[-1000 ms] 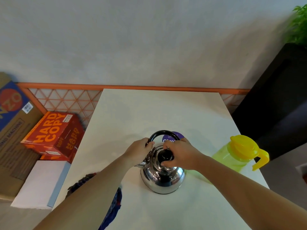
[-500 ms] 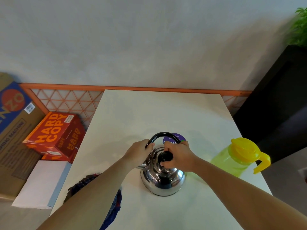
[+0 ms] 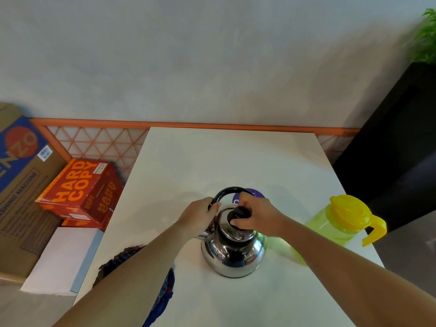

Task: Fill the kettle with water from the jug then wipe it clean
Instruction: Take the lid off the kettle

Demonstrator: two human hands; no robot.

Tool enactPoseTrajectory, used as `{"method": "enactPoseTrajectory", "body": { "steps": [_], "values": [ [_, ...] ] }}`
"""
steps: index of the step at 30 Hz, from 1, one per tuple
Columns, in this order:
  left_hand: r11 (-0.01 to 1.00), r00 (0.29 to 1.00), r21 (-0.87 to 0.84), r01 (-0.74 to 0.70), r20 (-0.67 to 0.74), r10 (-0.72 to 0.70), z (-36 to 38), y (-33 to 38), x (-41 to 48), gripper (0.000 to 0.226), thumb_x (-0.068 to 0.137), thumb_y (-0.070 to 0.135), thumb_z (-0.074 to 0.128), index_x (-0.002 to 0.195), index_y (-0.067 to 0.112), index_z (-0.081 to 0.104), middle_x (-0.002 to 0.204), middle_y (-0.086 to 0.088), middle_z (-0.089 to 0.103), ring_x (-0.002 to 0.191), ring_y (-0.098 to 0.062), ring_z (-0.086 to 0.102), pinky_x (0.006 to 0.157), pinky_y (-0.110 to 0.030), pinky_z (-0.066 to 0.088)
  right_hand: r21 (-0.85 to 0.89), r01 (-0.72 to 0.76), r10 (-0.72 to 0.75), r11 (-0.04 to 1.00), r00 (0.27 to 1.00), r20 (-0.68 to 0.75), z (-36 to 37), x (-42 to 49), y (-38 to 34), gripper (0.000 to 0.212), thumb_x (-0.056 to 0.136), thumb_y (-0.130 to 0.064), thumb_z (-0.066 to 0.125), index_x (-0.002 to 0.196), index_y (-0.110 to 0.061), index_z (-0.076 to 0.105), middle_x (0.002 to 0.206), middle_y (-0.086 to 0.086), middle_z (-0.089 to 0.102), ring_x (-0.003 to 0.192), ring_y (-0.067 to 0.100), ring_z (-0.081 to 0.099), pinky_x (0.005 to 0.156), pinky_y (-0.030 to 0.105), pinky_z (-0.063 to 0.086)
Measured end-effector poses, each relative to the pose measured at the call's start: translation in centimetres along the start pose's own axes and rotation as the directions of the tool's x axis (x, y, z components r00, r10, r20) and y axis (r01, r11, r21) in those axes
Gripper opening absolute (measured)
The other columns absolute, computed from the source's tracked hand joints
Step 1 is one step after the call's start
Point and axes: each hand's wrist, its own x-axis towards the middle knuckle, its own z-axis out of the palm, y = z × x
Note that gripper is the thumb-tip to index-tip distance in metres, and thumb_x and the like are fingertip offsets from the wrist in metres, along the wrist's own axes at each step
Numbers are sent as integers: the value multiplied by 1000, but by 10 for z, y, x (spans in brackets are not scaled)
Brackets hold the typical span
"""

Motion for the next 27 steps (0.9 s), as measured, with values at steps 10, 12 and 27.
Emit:
{"method": "enactPoseTrajectory", "body": {
  "steps": [10,12,27],
  "values": [
    [1000,1000,7,-4,8,4,0,1,-1,32,98,41,40,71,25,48,64,1,53,54,-13,45,55,-29,36,167,-18,40,986,991,-125,-21,-54,5,43,60,-54,75,76,-27,46,58,-5,53,51,6,41,49,15,33],
    [999,1000,32,-4,-3,4,-1,1,-1,32,98,41,39,72,24,49,64,1,54,55,-14,47,57,-31,38,88,-59,73,994,983,-166,-22,-75,14,45,57,-60,72,73,-28,45,56,-9,49,49,5,38,47,17,33],
    [961,985,260,-98,-115,132,1,7,-7,23,96,33,37,87,21,55,72,4,58,69,-16,54,60,-32,41,-271,-462,436,845,887,-153,30,-127,75,46,67,-62,65,87,-26,45,79,-5,56,72,18,54,54,28,41]
  ]
}}
